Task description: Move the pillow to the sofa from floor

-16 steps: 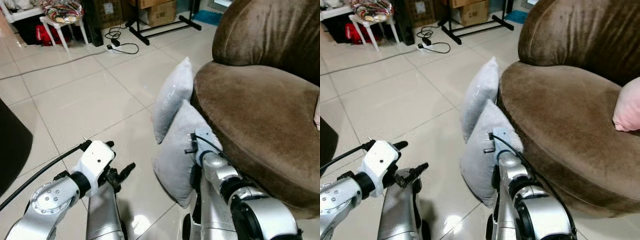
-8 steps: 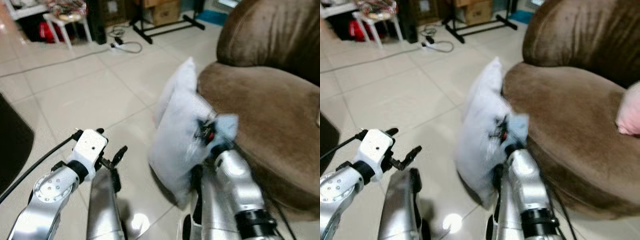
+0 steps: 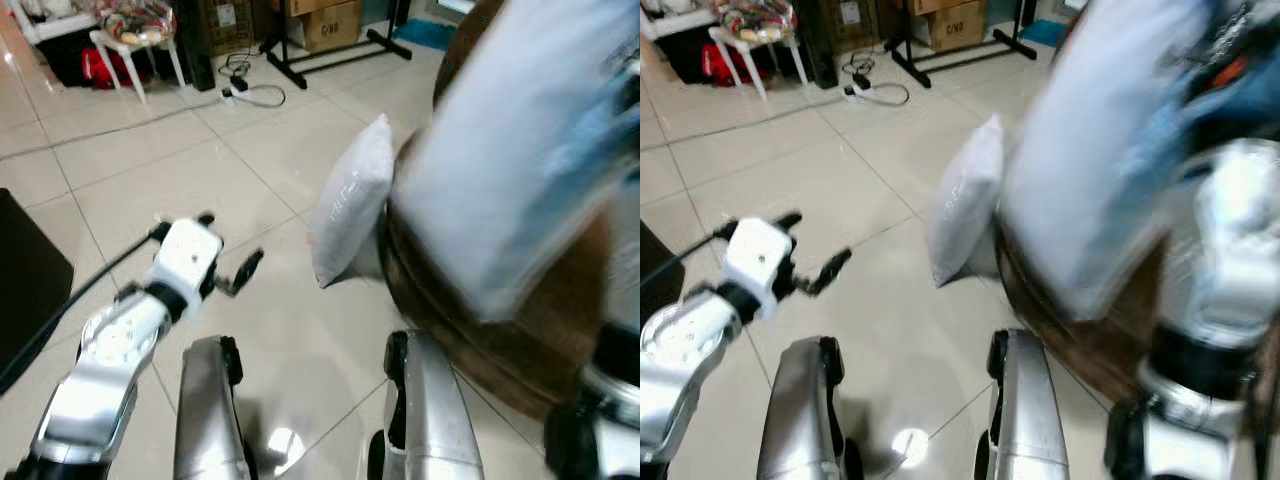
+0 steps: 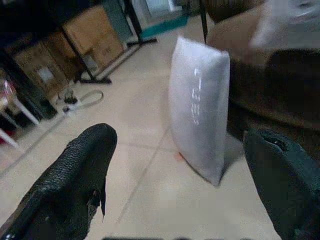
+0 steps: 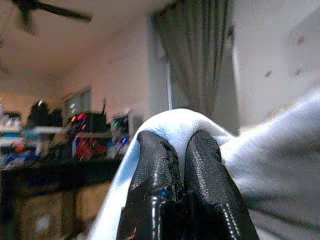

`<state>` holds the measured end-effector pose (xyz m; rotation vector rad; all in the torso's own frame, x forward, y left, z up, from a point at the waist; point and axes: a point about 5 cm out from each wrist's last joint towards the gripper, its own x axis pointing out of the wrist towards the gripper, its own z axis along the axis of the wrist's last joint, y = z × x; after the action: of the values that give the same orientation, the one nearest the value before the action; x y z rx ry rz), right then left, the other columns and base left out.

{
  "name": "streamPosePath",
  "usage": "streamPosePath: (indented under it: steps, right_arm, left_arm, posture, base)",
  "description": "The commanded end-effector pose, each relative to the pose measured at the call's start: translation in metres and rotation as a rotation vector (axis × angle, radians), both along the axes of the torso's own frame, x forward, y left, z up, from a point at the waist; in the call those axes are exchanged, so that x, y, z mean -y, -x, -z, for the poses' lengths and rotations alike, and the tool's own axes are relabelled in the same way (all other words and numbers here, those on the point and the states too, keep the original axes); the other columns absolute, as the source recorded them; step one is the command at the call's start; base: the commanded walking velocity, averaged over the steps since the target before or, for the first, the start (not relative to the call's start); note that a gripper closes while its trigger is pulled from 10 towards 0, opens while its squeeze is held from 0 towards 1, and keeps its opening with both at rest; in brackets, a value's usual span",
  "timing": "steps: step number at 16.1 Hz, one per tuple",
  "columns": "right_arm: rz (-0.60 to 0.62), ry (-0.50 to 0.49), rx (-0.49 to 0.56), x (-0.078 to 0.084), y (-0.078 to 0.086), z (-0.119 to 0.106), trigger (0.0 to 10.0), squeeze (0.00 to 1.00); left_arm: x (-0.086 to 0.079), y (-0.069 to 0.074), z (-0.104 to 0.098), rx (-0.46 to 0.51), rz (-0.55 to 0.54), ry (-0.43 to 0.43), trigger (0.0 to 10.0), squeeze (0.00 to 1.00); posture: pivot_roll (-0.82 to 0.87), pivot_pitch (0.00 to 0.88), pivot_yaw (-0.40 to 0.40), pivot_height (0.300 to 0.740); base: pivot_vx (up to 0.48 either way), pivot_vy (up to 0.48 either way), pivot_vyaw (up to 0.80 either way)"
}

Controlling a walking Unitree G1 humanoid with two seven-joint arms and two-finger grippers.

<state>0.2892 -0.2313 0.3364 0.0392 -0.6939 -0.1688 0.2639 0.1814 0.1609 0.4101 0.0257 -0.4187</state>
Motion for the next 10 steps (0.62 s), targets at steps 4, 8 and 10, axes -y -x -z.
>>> streamPosePath:
  steps: [4, 8, 10]
  right_arm:
    - [0.021, -0.041, -0.330, -0.019, -0.024, 0.061, 10.0, 0.00]
    - [-0.016, -0.091, -0.581, -0.039, -0.027, 0.134, 10.0, 0.00]
    - [-0.005, -0.076, -0.651, -0.043, -0.023, 0.151, 10.0, 0.00]
  left_arm:
    - [0.001, -0.006, -0.002, 0.035, -0.037, 0.006, 10.0, 0.00]
    - [0.004, -0.009, 0.000, 0.042, -0.046, 0.014, 10.0, 0.00]
    - [0.006, -0.010, 0.000, 0.044, -0.048, 0.018, 10.0, 0.00]
  posture:
    - [-0.07, 0.000, -0.028, 0.461]
    - [-0.07, 0.000, -0.037, 0.486]
    - [-0.07, 0.000, -0.037, 0.501]
  base:
    - [0.000, 0.000, 0.00]
    - [0.000, 0.000, 0.00]
    - [0.000, 0.000, 0.00]
